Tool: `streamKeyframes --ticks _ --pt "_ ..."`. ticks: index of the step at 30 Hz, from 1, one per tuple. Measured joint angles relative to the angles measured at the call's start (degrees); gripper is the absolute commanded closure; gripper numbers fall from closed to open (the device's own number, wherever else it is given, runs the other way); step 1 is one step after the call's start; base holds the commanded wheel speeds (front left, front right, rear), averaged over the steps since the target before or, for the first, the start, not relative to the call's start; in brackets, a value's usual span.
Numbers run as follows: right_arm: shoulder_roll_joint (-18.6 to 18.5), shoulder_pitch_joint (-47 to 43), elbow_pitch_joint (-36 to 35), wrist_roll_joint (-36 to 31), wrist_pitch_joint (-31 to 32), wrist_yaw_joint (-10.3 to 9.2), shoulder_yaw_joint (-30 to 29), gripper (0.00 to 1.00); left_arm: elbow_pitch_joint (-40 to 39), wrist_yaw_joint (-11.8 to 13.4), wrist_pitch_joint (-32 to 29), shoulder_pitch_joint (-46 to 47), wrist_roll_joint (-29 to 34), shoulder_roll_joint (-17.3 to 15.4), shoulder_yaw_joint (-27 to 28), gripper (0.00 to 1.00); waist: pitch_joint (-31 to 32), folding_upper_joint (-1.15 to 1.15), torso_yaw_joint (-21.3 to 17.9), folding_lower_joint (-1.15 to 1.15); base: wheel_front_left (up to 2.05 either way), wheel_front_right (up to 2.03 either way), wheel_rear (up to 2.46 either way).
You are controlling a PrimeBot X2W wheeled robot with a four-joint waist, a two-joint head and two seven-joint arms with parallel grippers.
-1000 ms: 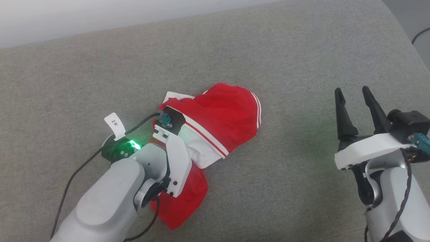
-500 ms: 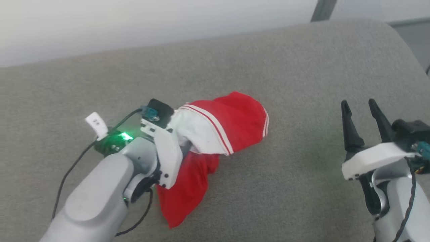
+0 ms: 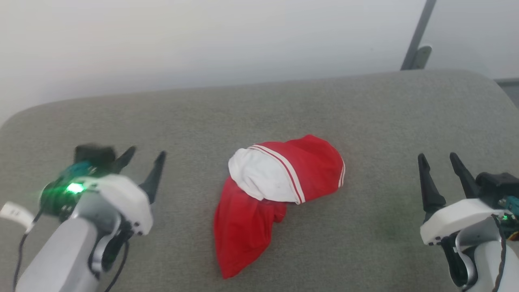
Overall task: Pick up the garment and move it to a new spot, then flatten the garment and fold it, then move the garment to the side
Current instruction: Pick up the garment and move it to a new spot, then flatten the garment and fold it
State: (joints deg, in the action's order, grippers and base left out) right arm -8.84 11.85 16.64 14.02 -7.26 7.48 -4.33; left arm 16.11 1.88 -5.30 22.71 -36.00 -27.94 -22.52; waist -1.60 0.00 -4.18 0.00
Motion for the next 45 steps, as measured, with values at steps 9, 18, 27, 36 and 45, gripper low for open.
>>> streamKeyframes --ticks 9,18,27,36,45 --pt "-0.07 -2.16 -2.01 -0.44 1.23 0.00 -1.38 0.00 1.23 0.65 10.59 -7.92 -2.45 -2.88 6.03 0.00 1.89 0.00 2.90 0.00 0.00 0.00 0.00" --pt "0.20 -3.43 -3.28 -0.58 1.57 0.00 -2.25 0.00 1.60 1.74 16.72 -15.57 -5.65 -4.79 11.84 0.00 2.55 0.00 4.03 0.00 0.00 0.00 0.00" --pt "0.60 -4.30 -3.78 -0.59 1.68 0.00 -3.23 0.00 0.77 1.87 18.42 -19.19 -6.95 -5.05 14.21 0.00 2.92 0.00 5.00 0.00 0.00 0.00 0.00" --pt "0.77 -4.31 -3.88 -0.65 1.74 0.00 -3.03 0.00 0.07 1.90 18.48 -19.66 -7.23 -5.08 14.21 0.00 2.97 0.00 4.97 0.00 0.00 0.00 0.00" --pt "1.09 -4.51 -4.16 -0.98 1.91 0.00 -2.99 0.00 -1.26 2.41 17.91 -19.86 -7.39 -5.19 14.01 0.00 2.76 0.00 4.65 0.00 0.00 0.00 0.00"
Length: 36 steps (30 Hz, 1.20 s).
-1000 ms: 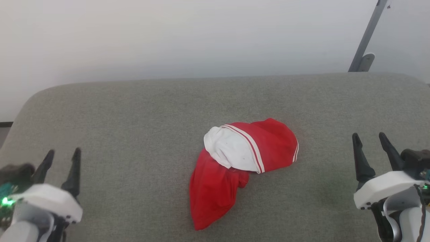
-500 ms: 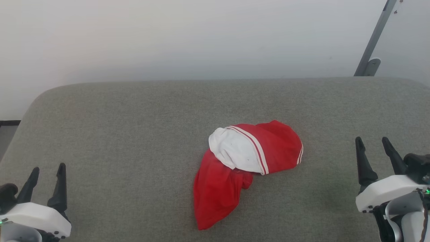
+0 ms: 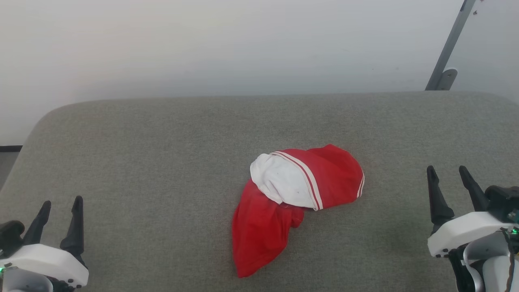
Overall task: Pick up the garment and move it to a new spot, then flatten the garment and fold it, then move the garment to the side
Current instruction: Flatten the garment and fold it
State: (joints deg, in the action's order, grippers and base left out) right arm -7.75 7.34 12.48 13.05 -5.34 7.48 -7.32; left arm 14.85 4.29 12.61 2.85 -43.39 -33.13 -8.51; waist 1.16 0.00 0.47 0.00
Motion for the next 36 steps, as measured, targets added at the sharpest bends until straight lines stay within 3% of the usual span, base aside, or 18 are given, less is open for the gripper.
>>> streamKeyframes --ticks 9,19,29,36 --pt "-0.03 0.00 -0.70 0.03 0.87 0.00 2.60 0.00 -1.20 0.57 -0.49 -0.34 -0.58 0.30 -0.22 0.00 -0.29 0.00 1.09 0.00 0.00 0.00 0.00" --pt "-1.67 1.91 -0.76 2.32 5.28 0.00 11.68 0.00 -2.24 0.54 -1.00 0.81 -0.91 1.68 -1.98 0.00 -1.92 0.00 5.10 0.00 0.00 0.00 0.00" --pt "-5.39 6.28 -0.55 4.21 13.05 0.01 22.13 0.00 -1.01 -0.60 -0.83 3.63 -0.91 4.24 -4.16 0.00 -5.22 0.00 10.45 0.00 0.00 0.00 0.00" --pt "-7.89 9.72 2.46 5.31 22.38 0.01 26.92 0.00 2.47 -2.64 0.12 7.03 -0.90 6.50 -5.80 0.00 -8.20 0.00 14.02 0.00 0.00 0.00 0.00"
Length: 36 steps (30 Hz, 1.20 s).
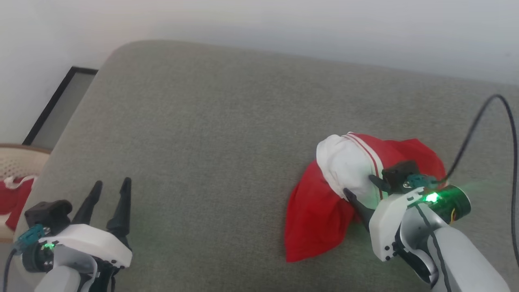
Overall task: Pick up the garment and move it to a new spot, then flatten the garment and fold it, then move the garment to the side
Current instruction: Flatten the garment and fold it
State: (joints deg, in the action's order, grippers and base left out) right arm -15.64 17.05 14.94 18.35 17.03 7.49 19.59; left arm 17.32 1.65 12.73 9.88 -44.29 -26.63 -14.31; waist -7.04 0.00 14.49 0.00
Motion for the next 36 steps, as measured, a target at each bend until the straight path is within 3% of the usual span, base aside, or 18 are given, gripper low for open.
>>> streamKeyframes --ticks 5,6,7,8,21,30,36 --pt "-0.70 1.47 1.87 0.29 4.70 0.00 1.21 0.00 2.49 -1.20 0.52 1.96 0.08 1.02 -0.51 0.00 -1.43 0.00 1.74 0.00 0.00 0.00 0.00" --pt "-0.87 1.58 1.96 0.26 5.17 0.00 1.66 0.09 2.99 -1.46 0.65 2.18 0.08 1.19 -0.48 0.00 -1.63 0.00 1.98 0.00 0.00 0.00 0.00" --pt "-0.92 1.80 1.98 0.26 5.39 0.00 1.88 0.64 3.36 -1.58 0.83 2.26 0.08 1.33 -0.47 0.00 -1.79 0.00 2.17 0.00 0.00 0.00 0.00" --pt "-0.99 2.01 1.96 0.26 5.43 0.00 1.94 1.00 3.78 -1.80 0.93 2.41 0.08 1.47 -0.46 0.00 -1.92 0.00 2.31 0.00 0.00 0.00 0.00" --pt "-3.18 1.81 -4.01 1.37 7.20 0.00 0.15 1.00 6.71 -3.02 1.76 3.27 0.49 1.05 0.98 0.00 -1.27 0.00 0.07 0.00 0.00 0.00 0.00" --pt "-7.51 -2.63 -11.23 3.48 11.10 0.00 -5.98 1.00 6.59 -3.35 2.02 3.05 0.97 -0.41 2.09 0.00 -0.37 0.00 -3.99 0.00 0.00 0.00 0.00" --pt "-9.79 -6.36 -10.82 4.05 12.58 0.00 -10.35 1.00 6.24 -3.36 2.03 3.08 0.99 -0.60 2.16 0.00 -0.31 0.00 -5.95 0.00 0.00 0.00 0.00"
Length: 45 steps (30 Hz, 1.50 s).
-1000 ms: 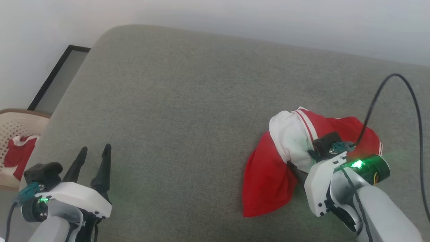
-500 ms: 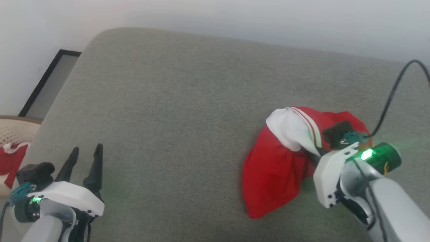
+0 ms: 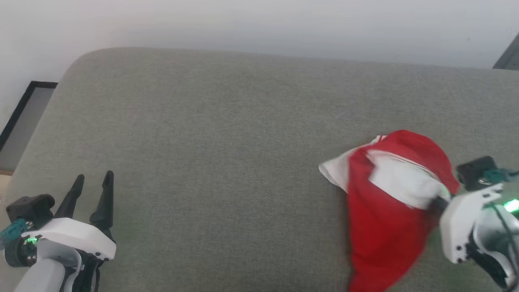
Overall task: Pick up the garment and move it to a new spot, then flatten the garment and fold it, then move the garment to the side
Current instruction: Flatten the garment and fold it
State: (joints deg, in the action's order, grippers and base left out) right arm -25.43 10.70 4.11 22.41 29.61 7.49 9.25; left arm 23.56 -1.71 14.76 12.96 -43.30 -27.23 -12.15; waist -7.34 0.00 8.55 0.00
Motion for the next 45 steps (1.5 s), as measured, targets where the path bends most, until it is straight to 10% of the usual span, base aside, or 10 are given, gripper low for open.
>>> streamKeyframes --ticks 8,9,11,26,45 --pt "-0.33 -2.21 7.62 -0.47 -0.45 0.00 -3.75 0.82 0.24 0.00 -0.37 0.80 0.26 -0.19 -0.69 0.00 -0.69 0.00 -1.68 0.00 0.00 0.00 0.00" --pt "0.03 -2.15 8.38 -0.37 -0.84 0.00 -3.76 0.66 0.33 0.00 -0.49 1.14 0.27 -0.21 -0.80 0.00 -0.76 0.00 -1.82 0.00 0.00 0.00 0.00" --pt "0.64 -1.77 9.89 -0.16 -1.13 0.00 -3.72 0.00 0.38 -0.03 -0.60 1.52 0.30 -0.25 -0.99 0.00 -0.84 0.00 -2.11 0.00 0.00 0.00 0.00" --pt "2.56 -0.03 7.39 1.75 -2.79 0.00 -3.80 0.00 -2.24 -0.90 -6.78 3.78 0.30 -3.26 -2.75 0.00 1.03 0.00 -6.50 0.00 0.00 0.00 0.00" --pt "12.30 3.11 1.31 -6.47 -18.89 0.00 -9.78 0.00 -11.10 -2.14 -30.83 16.38 0.92 -4.33 -13.03 0.00 1.96 0.00 -18.50 0.00 0.00 0.00 0.00"
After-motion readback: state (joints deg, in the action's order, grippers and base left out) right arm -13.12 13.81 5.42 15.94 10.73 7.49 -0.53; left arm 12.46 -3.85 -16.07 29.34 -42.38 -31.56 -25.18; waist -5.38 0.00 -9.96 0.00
